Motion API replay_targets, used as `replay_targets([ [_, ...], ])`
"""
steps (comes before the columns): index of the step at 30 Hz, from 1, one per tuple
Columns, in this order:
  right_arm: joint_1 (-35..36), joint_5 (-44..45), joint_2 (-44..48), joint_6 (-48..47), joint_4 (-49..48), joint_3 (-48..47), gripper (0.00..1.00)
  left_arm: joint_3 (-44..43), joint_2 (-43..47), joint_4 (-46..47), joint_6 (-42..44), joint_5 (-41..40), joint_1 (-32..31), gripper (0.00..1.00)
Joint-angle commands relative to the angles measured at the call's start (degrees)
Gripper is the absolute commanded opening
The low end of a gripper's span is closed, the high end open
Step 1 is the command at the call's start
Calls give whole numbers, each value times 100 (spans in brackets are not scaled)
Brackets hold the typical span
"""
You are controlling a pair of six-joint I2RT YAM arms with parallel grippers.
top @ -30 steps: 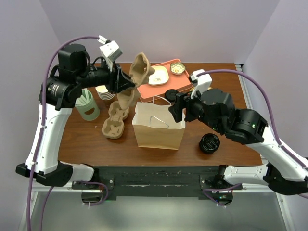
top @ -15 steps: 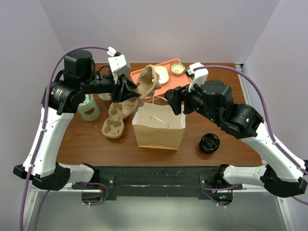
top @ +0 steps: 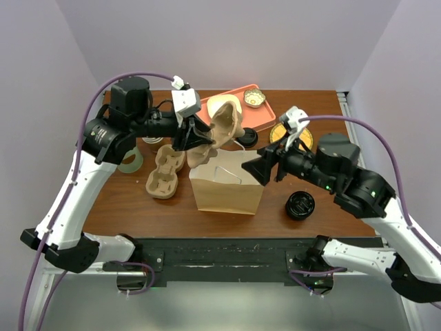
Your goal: Pack the takeout coffee
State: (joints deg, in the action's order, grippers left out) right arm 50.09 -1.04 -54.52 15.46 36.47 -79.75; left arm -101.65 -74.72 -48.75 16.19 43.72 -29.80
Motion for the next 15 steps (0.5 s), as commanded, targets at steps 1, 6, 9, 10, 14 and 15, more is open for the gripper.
replay_targets([
  [1,-8,-1231,267,-526,-694,187,70,92,27,366,209,92,-78,9],
  [6,-8,-1873,197,-729,-755,222,71,373,98,454,298,110,-113,9],
  [9,-8,-2181,117,-746,-1001,354,70,584,142,577,289,136,-140,8],
  [10,1,-2216,65,-773,-1062,389,71,654,150,621,271,145,-149,8],
  [14,-8,-2199,-6,-957,-1247,504,71,734,168,665,289,145,-175,8],
  [15,-8,-2164,-6,-1010,-1291,565,71,743,168,657,289,145,-166,8],
])
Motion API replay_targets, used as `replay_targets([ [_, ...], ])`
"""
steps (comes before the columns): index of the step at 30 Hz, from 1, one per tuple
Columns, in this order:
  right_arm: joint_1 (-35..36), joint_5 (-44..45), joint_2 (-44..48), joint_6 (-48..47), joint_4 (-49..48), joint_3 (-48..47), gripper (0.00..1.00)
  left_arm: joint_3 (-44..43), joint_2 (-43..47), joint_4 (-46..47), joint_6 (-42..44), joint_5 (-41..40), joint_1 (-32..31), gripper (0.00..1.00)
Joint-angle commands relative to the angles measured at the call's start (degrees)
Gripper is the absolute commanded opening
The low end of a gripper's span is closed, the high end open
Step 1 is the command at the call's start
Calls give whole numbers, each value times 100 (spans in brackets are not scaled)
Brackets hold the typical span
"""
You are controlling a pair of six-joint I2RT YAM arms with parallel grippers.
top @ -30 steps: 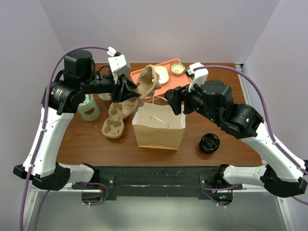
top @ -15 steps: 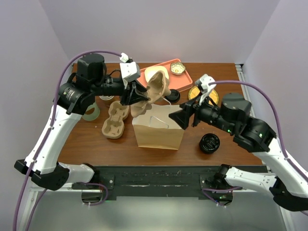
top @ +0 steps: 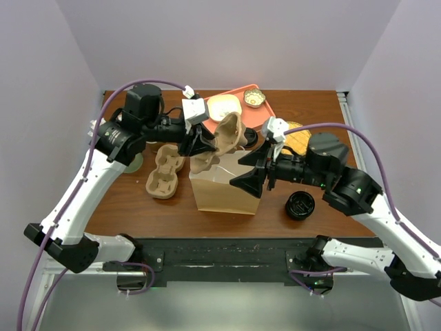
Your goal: Pack the takeout coffee
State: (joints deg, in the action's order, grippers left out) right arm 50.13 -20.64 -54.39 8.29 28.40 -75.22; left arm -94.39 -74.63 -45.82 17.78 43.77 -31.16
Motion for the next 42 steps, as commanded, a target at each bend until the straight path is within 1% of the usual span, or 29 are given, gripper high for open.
replay_targets([
  [1,-12,-186,-10,-372,-520,165,71,34,159,364,155,149,-39,8],
  [4,-3,-159,-10,-504,-652,297,70,113,151,372,191,150,-48,8],
  [7,-3,-281,-19,-618,-669,368,67,175,159,372,226,149,-40,8],
  [11,-3,-703,-45,-715,-827,464,58,289,194,311,296,71,-48,7],
  [12,-3,-756,-71,-733,-836,473,49,333,194,285,340,62,-57,7],
  [13,-3,-766,-80,-794,-828,473,44,351,203,224,366,36,-66,7],
  [14,-3,-748,-80,-794,-767,473,33,368,212,206,393,-8,-66,7],
  [16,-3,-731,-54,-1014,-731,473,21,404,230,127,454,-70,-83,7],
  [17,-3,-757,-45,-1040,-696,482,12,412,221,100,463,-122,-75,7],
  [20,-3,-862,16,-1093,-678,543,1,439,212,21,542,-211,-92,7],
  [27,6,-1354,113,-1093,-714,763,0,509,151,29,586,-316,-154,7],
  [34,-3,-1197,131,-1190,-389,728,0,685,159,-5,612,-404,-242,6],
  [35,-12,-1144,148,-1207,-371,728,2,694,159,-14,613,-413,-259,6],
  [37,-3,-986,157,-1190,-344,728,13,703,168,-50,621,-439,-277,6],
  [40,-12,-889,201,-1181,-379,737,22,711,159,-41,604,-439,-321,6],
  [42,-12,-836,210,-1164,-379,746,23,720,151,12,560,-439,-356,6],
])
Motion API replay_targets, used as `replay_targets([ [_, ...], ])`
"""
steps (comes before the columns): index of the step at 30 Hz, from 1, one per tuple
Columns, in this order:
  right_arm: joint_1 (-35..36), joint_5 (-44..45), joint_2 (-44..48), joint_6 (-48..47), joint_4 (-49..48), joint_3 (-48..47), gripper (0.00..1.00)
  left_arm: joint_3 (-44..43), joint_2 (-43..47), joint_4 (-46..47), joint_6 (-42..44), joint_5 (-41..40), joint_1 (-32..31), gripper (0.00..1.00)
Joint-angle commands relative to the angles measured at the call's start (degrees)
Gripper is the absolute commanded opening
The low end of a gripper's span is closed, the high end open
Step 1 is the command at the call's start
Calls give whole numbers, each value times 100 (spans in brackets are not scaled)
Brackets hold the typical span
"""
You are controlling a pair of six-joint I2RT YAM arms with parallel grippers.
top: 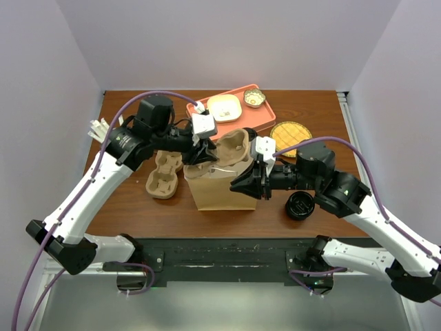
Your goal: Pack the takeout coffee
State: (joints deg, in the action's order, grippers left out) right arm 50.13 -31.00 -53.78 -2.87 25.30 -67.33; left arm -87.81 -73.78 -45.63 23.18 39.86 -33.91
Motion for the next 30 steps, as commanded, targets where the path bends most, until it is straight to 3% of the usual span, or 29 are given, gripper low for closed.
replay_targets([
  [1,-3,217,140,-29,-43,-52,24,62,48,-16,11,-39,-98,6],
  [14,-3,1026,720,727,-561,-342,47,150,-14,45,-77,-215,-274,6],
  [30,-3,2871,913,981,-95,-509,48,159,-154,71,-59,-373,-415,9],
])
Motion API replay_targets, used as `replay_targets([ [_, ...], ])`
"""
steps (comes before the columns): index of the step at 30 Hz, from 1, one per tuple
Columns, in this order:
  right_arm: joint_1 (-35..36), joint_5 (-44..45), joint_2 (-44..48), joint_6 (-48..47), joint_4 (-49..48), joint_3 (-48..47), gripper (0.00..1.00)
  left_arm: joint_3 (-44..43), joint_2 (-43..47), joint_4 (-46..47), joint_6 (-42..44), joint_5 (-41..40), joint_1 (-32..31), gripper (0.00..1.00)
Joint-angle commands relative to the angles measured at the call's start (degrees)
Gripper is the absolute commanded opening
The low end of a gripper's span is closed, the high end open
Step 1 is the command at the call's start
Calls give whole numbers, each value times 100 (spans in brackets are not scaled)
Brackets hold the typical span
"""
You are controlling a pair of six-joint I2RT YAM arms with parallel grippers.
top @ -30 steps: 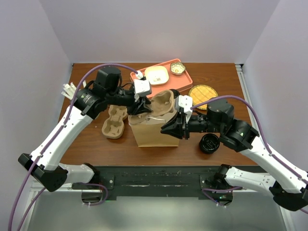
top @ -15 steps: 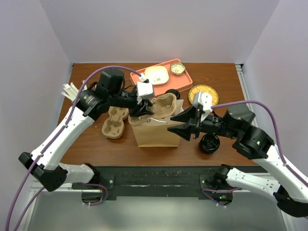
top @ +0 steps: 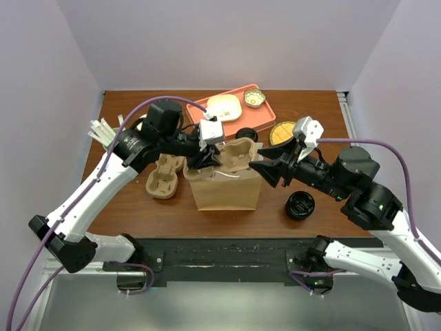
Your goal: Pack the takeout coffee
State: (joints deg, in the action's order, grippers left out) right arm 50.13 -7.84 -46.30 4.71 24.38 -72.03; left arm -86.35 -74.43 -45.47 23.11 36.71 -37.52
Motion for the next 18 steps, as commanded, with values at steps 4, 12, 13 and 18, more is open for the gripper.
replay_targets([
  [4,-3,739,166,320,119,-30,48,-31,-150,82,-18,-67,-107,9],
  [12,-3,2179,-28,1400,1101,-302,47,-172,-370,74,44,-322,-247,9],
  [13,-3,2198,-71,1514,1191,-320,47,-189,-387,65,53,-340,-256,9],
  [18,-3,2120,-89,1682,1253,-286,46,-251,-519,100,106,-594,-353,9],
])
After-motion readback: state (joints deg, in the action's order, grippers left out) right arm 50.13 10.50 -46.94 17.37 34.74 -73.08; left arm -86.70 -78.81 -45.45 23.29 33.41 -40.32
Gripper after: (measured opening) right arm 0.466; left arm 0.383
